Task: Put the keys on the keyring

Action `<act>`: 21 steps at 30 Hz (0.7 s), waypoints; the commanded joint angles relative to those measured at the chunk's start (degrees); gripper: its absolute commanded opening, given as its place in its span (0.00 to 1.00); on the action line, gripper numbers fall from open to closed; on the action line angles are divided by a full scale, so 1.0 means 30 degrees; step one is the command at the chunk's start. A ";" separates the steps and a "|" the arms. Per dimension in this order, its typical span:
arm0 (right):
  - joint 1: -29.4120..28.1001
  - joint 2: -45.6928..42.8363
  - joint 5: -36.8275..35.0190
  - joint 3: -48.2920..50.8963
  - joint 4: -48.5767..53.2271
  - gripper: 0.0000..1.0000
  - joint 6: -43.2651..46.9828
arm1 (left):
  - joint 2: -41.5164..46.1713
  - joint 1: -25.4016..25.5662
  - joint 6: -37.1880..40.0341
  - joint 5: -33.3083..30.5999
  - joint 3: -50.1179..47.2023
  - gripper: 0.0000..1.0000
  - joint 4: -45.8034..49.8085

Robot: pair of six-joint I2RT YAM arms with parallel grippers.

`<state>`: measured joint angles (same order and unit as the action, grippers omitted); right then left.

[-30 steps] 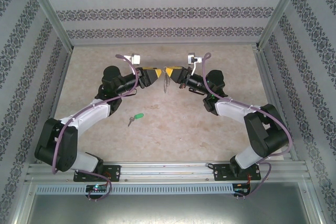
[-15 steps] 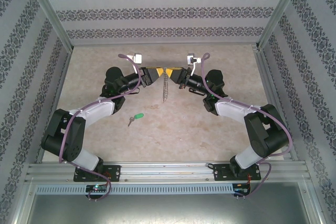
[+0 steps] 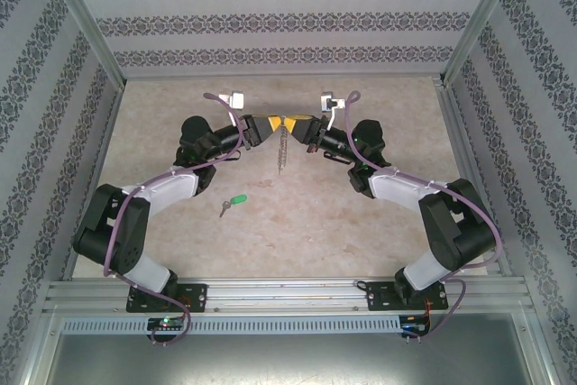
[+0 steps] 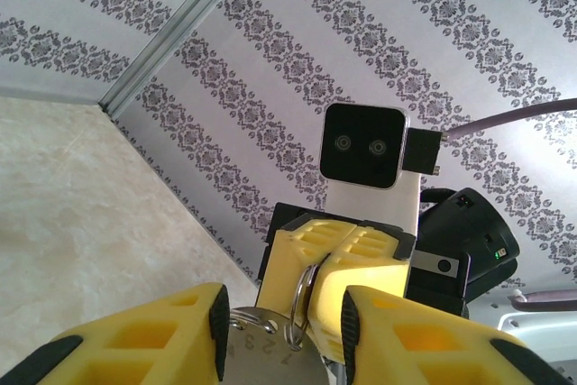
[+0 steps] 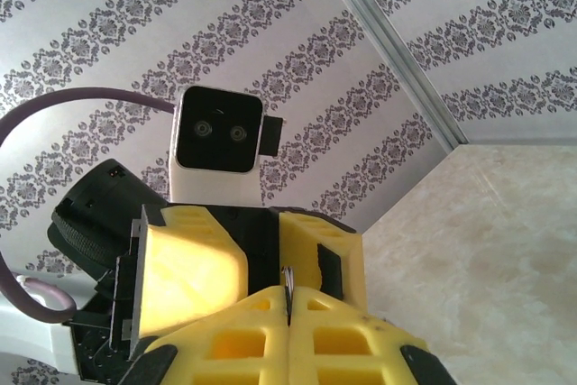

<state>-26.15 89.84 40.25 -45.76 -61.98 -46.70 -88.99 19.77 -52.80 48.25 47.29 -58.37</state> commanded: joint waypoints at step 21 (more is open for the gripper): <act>-0.0299 0.0522 -0.0369 -0.0574 -0.1314 0.00 -0.0255 | -0.0429 0.0409 -0.0690 0.1041 0.0117 0.27 -0.2458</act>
<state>-26.17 90.78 39.86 -45.80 -62.81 -46.81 -89.58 20.21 -54.28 49.34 47.29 -60.95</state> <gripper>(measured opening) 0.065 0.277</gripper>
